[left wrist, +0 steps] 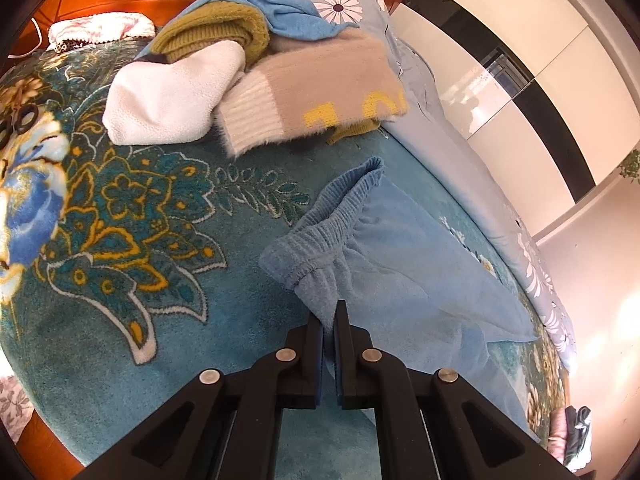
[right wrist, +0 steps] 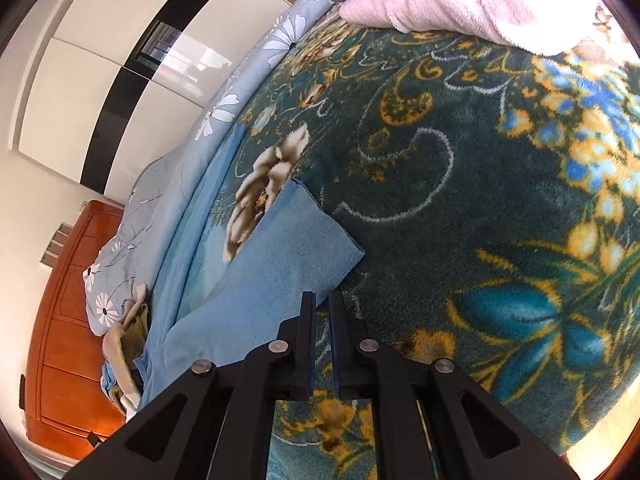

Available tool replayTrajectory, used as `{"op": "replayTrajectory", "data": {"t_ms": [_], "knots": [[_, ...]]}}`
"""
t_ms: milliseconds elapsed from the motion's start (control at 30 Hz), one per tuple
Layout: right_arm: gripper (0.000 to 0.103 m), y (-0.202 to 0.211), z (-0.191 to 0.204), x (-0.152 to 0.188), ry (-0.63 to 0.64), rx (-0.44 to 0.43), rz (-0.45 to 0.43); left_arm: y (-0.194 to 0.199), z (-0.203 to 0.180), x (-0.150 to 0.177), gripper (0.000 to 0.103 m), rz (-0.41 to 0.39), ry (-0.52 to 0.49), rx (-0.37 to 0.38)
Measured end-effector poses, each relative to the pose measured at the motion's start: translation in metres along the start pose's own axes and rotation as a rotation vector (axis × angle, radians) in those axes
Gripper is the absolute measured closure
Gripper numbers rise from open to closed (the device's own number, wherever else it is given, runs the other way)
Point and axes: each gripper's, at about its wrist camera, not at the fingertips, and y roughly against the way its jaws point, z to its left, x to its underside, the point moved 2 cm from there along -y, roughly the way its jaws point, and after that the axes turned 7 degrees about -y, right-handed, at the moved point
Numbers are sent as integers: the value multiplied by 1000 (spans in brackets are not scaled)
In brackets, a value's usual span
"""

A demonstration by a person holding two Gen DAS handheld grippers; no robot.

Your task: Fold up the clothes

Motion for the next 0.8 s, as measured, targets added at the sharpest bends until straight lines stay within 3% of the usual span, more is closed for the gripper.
{"op": "replayTrajectory", "data": {"t_ms": [167, 433, 500, 567, 667, 800], "knots": [[65, -5, 6, 10, -31, -25, -31, 1, 1, -1, 98, 11, 3, 7], [64, -12, 7, 19, -95, -97, -40, -2, 3, 2, 98, 18, 12, 7], [70, -16, 7, 18, -106, -114, -38, -2, 4, 2, 98, 19, 15, 8], [98, -21, 5, 16, -125, -132, -26, -2, 5, 1, 98, 21, 20, 12], [100, -21, 2, 12, -159, -176, -16, 0, 6, -2, 98, 21, 30, 25], [100, 7, 21, -7, -101, -282, -78, 8, -3, -14, 98, 2, 26, 78]]}}
